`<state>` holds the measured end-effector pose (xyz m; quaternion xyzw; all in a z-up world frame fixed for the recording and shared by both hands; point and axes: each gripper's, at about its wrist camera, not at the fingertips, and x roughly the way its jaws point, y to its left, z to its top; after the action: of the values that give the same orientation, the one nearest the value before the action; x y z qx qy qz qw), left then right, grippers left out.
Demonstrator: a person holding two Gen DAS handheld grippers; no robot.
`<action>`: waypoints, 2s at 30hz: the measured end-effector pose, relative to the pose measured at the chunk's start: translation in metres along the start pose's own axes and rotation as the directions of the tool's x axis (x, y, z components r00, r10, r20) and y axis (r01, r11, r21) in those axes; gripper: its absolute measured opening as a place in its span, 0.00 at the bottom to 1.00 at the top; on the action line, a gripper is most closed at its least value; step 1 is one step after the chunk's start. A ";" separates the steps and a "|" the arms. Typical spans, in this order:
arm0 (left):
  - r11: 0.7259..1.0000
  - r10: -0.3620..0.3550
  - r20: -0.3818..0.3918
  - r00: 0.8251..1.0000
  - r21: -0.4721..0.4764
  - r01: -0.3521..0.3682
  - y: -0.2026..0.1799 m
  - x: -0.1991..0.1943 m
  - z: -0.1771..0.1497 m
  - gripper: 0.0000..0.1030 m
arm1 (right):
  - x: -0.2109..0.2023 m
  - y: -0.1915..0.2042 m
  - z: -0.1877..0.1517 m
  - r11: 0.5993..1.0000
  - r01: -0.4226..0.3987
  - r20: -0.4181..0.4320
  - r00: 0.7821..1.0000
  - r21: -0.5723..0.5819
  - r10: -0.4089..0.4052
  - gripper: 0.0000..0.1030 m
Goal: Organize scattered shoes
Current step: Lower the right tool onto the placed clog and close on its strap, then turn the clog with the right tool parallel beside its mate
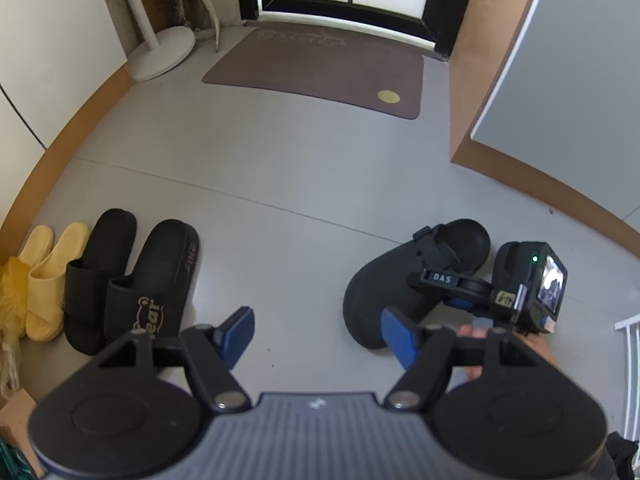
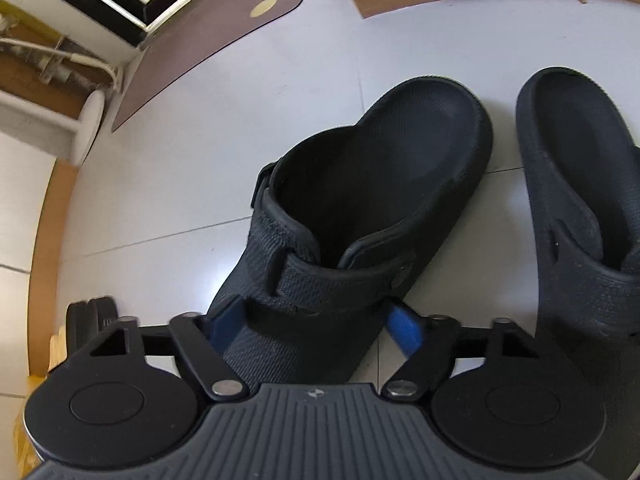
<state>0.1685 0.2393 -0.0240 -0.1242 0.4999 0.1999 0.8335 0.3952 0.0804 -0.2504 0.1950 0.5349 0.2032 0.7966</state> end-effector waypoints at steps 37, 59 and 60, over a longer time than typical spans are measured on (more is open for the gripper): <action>0.990 -0.103 0.051 0.993 -0.088 0.107 0.025 -0.028 0.009 0.71 | -0.019 -0.003 -0.014 0.969 0.151 -0.064 0.984 -0.196 -0.166 0.70; 0.994 -0.101 0.072 0.992 -0.035 0.104 0.014 -0.038 0.002 0.71 | -0.038 0.003 -0.043 0.932 0.354 -0.042 0.933 -0.071 -0.358 0.61; 0.994 -0.103 0.072 0.992 -0.029 0.105 0.013 -0.038 0.002 0.71 | -0.037 0.004 -0.044 0.929 0.364 -0.035 0.930 -0.066 -0.367 0.60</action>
<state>0.1476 0.2437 0.0106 -0.1567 0.4600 0.1688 0.8576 0.3413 0.0679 -0.2348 0.0642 0.5741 0.0713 0.8131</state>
